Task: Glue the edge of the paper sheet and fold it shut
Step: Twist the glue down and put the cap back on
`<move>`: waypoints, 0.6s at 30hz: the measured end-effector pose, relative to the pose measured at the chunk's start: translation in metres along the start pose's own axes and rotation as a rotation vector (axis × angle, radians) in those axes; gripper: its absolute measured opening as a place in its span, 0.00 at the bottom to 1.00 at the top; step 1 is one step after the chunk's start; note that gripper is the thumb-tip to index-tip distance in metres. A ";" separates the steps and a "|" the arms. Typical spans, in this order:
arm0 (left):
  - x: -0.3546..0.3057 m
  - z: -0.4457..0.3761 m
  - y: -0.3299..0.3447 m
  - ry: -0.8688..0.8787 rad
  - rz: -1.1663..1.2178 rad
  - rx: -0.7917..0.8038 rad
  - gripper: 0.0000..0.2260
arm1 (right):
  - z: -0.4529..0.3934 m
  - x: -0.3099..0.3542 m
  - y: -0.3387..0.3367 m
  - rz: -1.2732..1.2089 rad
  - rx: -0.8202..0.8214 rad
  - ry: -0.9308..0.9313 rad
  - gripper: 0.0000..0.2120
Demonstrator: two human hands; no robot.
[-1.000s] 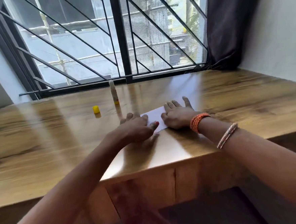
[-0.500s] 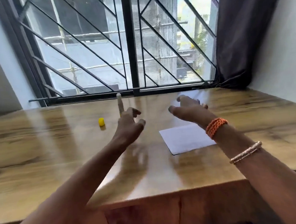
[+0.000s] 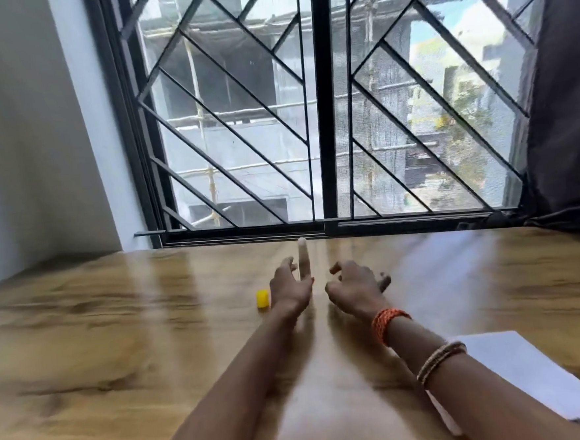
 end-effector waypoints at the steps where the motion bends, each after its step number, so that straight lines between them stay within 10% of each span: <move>1: -0.002 -0.003 0.001 0.007 -0.008 -0.015 0.26 | -0.002 0.002 -0.001 0.078 -0.020 -0.033 0.16; 8: -0.010 -0.003 -0.008 0.061 0.198 -0.109 0.06 | 0.020 0.040 -0.007 0.132 -0.178 -0.274 0.14; 18: -0.019 0.022 0.001 -0.144 0.861 0.333 0.09 | 0.051 0.066 -0.046 -0.504 -0.362 -0.497 0.10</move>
Point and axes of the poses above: each hand's wrist, its own z-axis away from the middle knuckle, its own y-axis out of the palm, x = y × z, the point moved 10 cm from there along -z, towards the middle knuckle, and after that the axes turned 10 degrees about -z, right-handed, at the moved point
